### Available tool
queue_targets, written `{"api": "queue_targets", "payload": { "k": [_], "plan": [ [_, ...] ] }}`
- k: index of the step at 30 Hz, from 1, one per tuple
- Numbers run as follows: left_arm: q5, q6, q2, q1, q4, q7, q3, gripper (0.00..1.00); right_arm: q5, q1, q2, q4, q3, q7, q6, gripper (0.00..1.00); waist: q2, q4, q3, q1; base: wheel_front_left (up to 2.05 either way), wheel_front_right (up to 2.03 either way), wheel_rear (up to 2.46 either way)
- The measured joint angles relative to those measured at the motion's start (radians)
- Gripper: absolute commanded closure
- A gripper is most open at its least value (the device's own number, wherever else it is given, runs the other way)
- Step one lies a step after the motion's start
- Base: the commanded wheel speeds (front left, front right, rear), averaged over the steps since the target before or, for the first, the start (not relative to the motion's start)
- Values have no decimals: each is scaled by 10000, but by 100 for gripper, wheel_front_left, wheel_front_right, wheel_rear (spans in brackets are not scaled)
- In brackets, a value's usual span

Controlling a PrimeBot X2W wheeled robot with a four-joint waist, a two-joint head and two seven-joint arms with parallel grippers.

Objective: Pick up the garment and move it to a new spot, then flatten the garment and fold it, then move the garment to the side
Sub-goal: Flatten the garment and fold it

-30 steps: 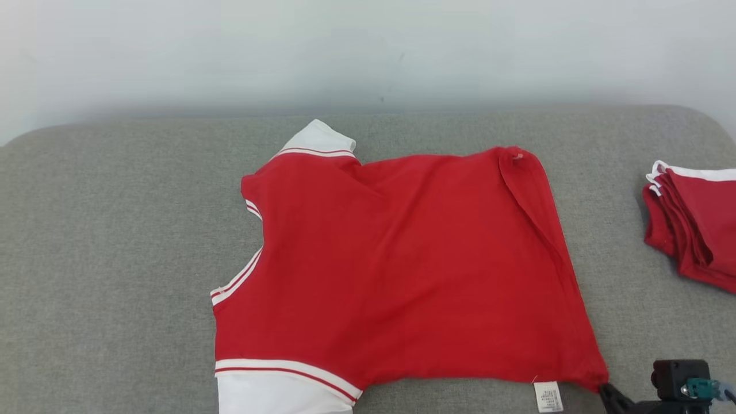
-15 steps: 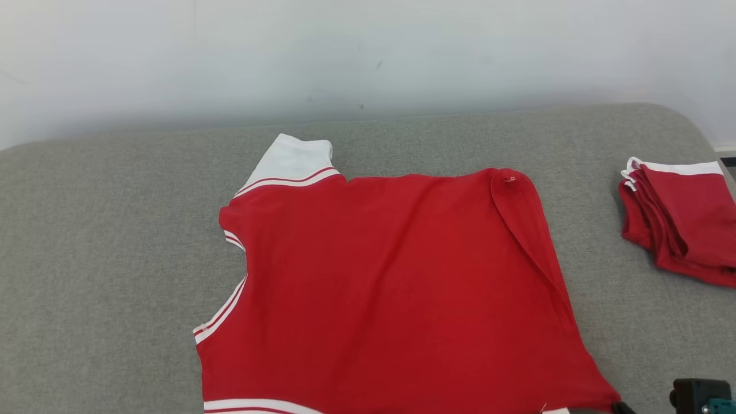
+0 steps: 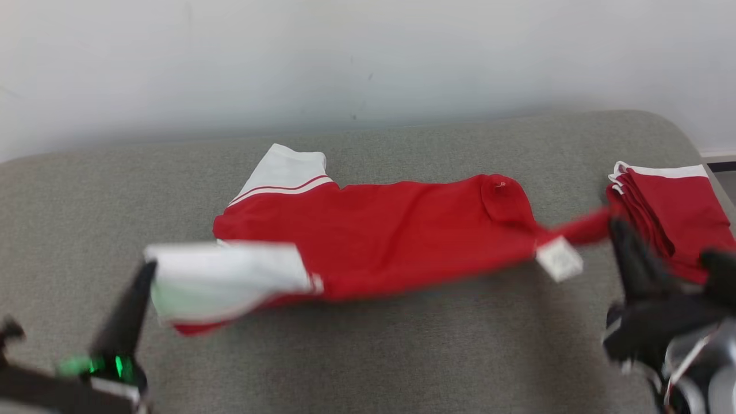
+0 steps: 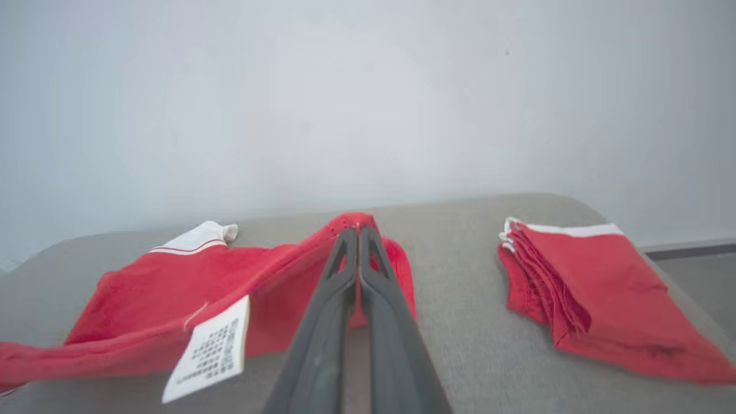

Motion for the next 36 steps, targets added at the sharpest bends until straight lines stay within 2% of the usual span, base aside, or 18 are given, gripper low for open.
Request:
{"api": "queue_targets", "payload": {
  "k": [4,7,13,16,18,21,23,30,33,36],
  "plan": [
    [922,372,389,-2456,259,276,-67,100,-161,-2114,-1022,385,752,-222,0,100,0,-120,-14,0,0,0,0],
    [1820,662,531,-4418,815,460,-328,100,-117,-3800,-1511,1060,1394,-194,0,100,0,-252,27,1,0,0,0],
    [3829,1047,353,-7811,2173,151,-993,100,-297,-6855,-2096,2654,2640,-35,0,100,1,-500,332,1,0,0,0],
    [4539,1141,167,-9203,2729,-146,-1154,100,-508,-8150,-2217,3231,2830,-278,0,100,1,-605,597,2,0,0,0],
    [4943,1237,102,-10146,2995,-437,-1093,100,-631,-8920,-2230,3586,2719,-489,0,100,0,-675,814,1,0,0,0],
    [4953,1409,-234,-11273,3218,-890,-773,100,-880,-9670,-2151,4042,2460,-872,0,100,1,-777,1178,2,0,0,0],
    [5198,1346,-205,-11834,3430,-926,-871,100,-1018,-10081,-2050,4335,2297,-1051,0,100,1,-835,1441,2,0,0,0],
    [5839,1229,-190,-13067,4301,-476,-1580,100,-1074,-10808,-1871,5206,2704,-1106,0,100,1,-977,2453,2,0,0,0],
    [6366,1231,-90,-13862,4598,-445,-1801,100,-1097,-11447,-1624,5601,2838,-1160,0,100,1,-1050,2989,1,0,0,0],
    [7120,1346,-21,-14735,4890,-840,-2002,100,-1177,-12017,-1175,6176,2748,-1369,0,100,2,-1156,3554,2,0,0,0]
  ]
}}
